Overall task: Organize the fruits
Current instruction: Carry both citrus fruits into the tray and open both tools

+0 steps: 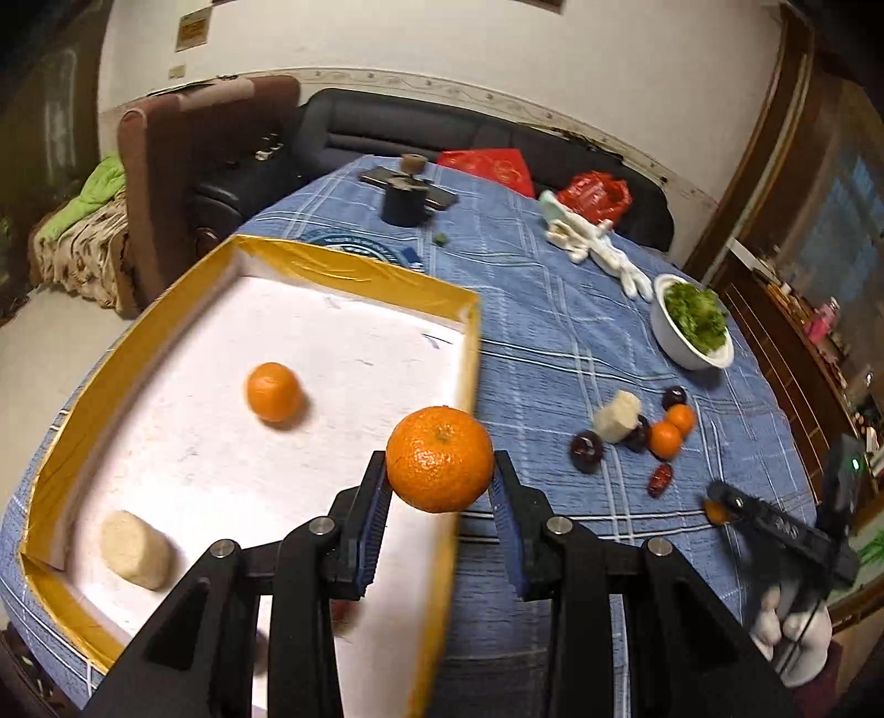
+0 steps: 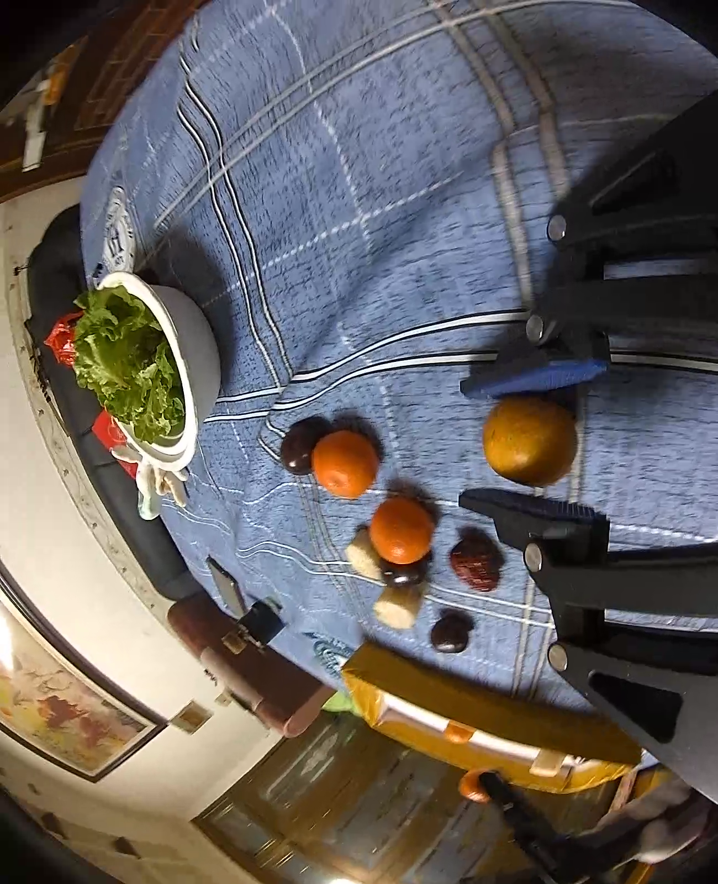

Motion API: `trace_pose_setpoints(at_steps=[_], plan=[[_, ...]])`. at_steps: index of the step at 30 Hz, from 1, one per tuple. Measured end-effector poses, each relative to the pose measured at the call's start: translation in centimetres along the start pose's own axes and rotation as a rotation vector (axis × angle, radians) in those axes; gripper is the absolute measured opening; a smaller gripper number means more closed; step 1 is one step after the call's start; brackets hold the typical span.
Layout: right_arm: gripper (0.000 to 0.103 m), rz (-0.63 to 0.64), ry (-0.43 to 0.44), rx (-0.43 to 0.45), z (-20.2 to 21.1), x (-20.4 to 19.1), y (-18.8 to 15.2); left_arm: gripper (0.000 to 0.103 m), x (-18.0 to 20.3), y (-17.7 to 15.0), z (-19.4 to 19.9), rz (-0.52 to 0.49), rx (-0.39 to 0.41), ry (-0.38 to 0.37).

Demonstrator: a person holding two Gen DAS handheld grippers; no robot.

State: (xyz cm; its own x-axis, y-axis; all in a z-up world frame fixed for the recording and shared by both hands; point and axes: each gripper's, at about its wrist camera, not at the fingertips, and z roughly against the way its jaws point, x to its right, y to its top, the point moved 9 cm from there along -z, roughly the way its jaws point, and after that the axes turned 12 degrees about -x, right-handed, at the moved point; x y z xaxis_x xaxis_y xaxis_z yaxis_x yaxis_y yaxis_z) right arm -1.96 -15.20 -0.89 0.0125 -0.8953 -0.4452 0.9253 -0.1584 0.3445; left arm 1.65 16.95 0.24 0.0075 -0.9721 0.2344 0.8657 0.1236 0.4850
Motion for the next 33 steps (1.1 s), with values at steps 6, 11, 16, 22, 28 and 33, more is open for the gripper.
trace_pose_setpoints(at_steps=[6, 11, 16, 22, 28, 33], plan=[[0.033, 0.056, -0.118, -0.012, 0.3, -0.4, -1.4, 0.034, -3.9, -0.5, 0.1, 0.087, 0.002, -0.023], [0.033, 0.083, -0.099, -0.035, 0.2, -1.9, -2.1, 0.035, -7.8, -0.4, 1.1, 0.163, 0.026, -0.019], [0.033, 0.123, 0.042, -0.065, -0.3, -7.8, -1.9, 0.035, -11.5, -0.7, 1.3, 0.244, 0.030, -0.018], [0.034, 0.240, 0.258, -0.174, -3.1, -18.9, -2.8, 0.035, -14.4, -1.4, 1.0, 0.310, 0.019, -0.018], [0.034, 0.356, 0.282, -0.248, -7.3, -26.7, -3.8, 0.038, -16.6, -1.8, 1.9, 0.356, 0.031, -0.026], [0.036, 0.426, 0.218, -0.276, -10.7, -30.0, -4.6, 0.058, -17.6, -1.7, 3.3, 0.370, 0.065, -0.038]])
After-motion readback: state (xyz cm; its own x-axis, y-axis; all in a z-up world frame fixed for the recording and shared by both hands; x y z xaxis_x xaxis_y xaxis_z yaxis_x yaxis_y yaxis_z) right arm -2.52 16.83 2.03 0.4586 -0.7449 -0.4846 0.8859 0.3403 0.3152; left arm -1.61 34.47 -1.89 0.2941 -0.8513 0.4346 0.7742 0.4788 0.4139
